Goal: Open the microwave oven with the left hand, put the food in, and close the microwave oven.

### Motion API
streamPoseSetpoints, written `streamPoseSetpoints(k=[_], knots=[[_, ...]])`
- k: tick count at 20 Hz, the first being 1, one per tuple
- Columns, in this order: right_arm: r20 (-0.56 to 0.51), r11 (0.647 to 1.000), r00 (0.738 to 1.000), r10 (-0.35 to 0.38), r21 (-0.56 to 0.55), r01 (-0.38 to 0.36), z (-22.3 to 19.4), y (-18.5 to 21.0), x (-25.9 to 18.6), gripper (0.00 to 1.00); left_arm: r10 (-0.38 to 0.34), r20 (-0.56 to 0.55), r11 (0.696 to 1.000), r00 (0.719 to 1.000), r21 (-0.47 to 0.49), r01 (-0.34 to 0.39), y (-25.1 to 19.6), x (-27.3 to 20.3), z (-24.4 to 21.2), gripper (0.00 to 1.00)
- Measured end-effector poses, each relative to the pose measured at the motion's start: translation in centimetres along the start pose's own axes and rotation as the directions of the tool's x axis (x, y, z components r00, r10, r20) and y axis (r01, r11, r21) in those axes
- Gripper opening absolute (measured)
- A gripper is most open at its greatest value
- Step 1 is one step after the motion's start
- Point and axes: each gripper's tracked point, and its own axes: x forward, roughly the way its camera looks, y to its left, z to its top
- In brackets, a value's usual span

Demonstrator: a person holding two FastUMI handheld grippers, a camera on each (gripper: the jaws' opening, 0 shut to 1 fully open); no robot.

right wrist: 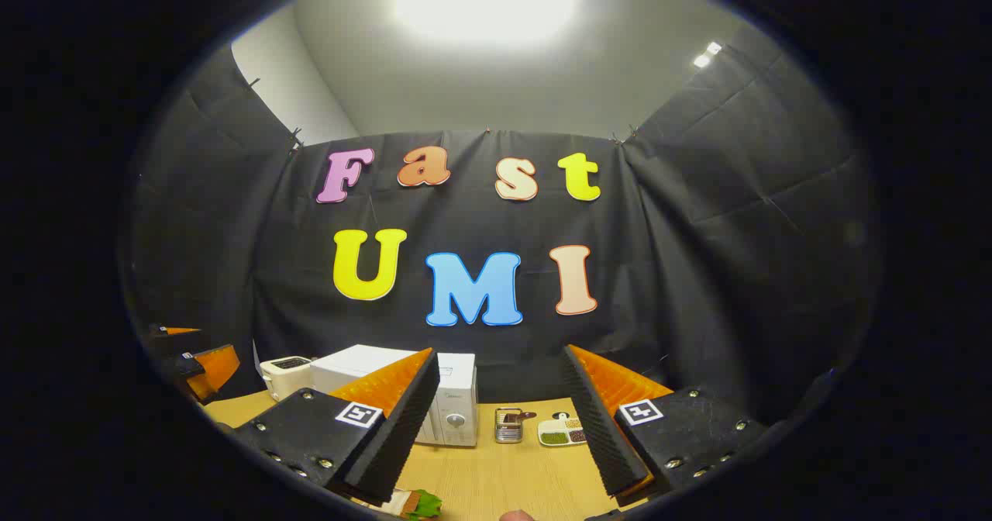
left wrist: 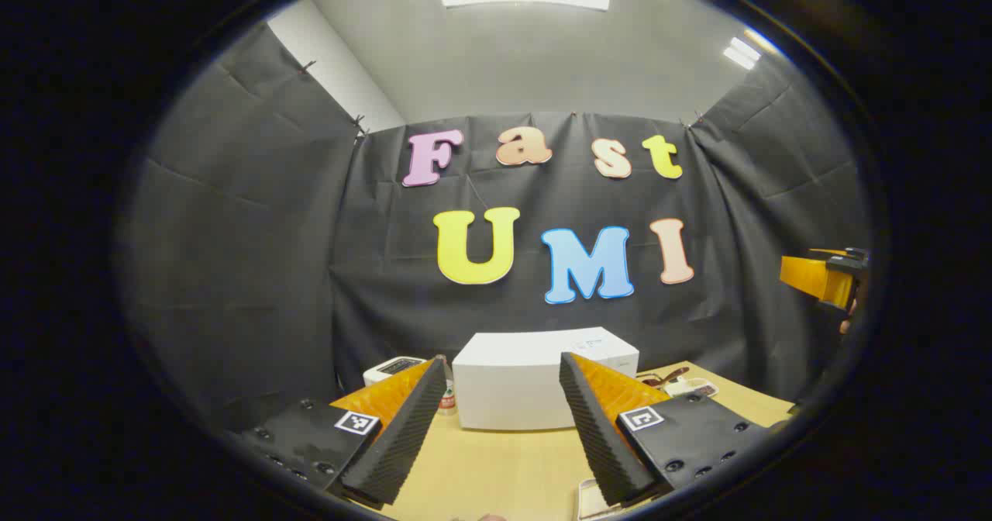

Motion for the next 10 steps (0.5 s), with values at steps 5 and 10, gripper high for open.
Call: streamPoseSetpoints(k=[5,10], knots=[[-0.016,1.0,1.0,0.016,-0.003,-0.016,-1.1,0.2,0.5,0.95,0.024,0.0,1.0,1.0,-0.01,-0.024,0.3,0.4,-0.7,0.99],[-0.027,1.0,0.999,0.021,0.004,-0.021,-1.8,-1.1,0.6,0.95,0.037,-0.014,0.999,0.999,-0.004,-0.037,-0.8,0.8,-1.1,0.94]])
